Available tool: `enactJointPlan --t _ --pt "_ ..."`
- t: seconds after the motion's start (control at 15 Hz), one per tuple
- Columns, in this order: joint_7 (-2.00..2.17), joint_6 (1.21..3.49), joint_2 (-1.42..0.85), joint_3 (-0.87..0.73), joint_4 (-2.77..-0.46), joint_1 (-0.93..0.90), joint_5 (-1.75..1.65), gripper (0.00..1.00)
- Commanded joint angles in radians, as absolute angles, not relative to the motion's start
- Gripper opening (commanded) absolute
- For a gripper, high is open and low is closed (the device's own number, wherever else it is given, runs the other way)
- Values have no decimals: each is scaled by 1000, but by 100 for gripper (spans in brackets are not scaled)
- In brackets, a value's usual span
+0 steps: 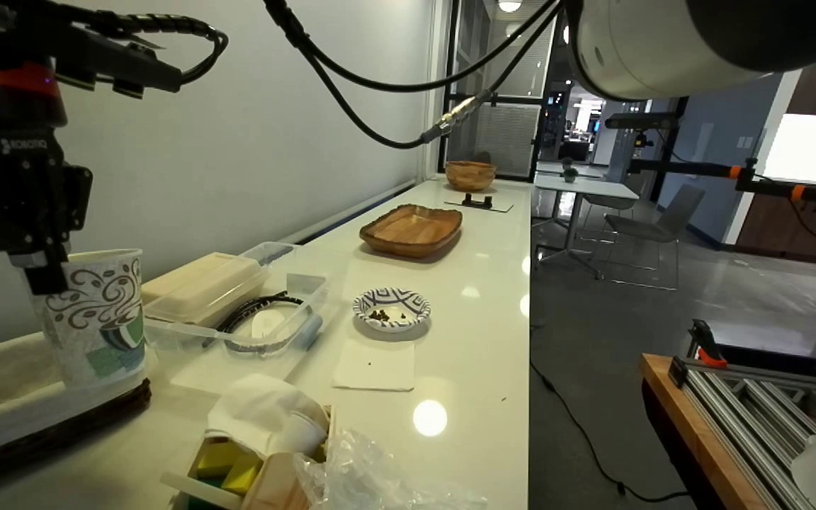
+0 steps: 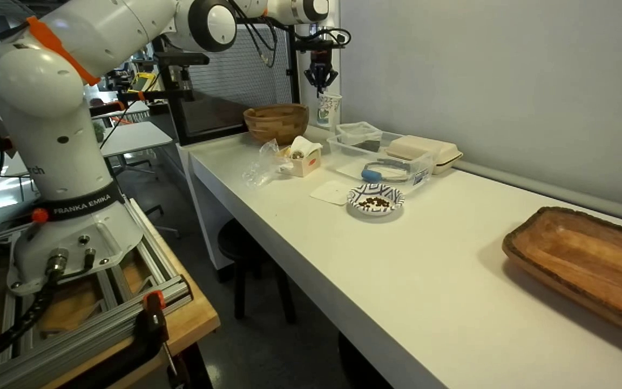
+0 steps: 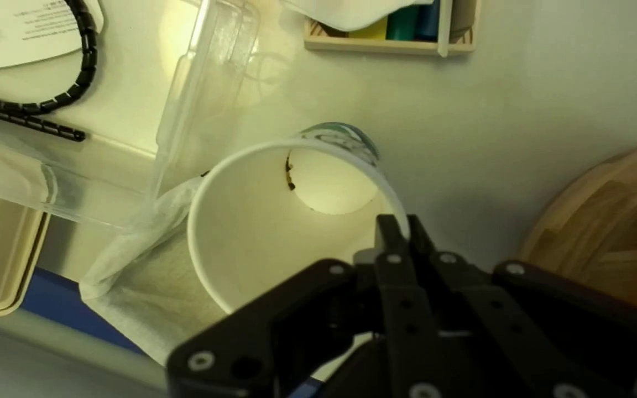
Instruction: Pour the contents in the coffee cup into the black and white bowl.
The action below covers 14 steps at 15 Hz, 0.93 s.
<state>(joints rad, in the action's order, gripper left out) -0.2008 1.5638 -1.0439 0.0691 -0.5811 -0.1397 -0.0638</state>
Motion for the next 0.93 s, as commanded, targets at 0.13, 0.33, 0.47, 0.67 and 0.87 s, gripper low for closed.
enactJointPlan --t 0.13,0.33,0.47,0.67,0.87 --pt "-214 1624 -1101 57 -571 -183 -111 1" --pt "-223 1681 -1135 43 -564 -206 -150 1" --pt "-229 1732 -1164 44 -562 -219 -159 1" --pt "-234 1805 -1203 44 -559 -238 -168 1" --pt "-234 1863 -1229 48 -561 -250 -162 1"
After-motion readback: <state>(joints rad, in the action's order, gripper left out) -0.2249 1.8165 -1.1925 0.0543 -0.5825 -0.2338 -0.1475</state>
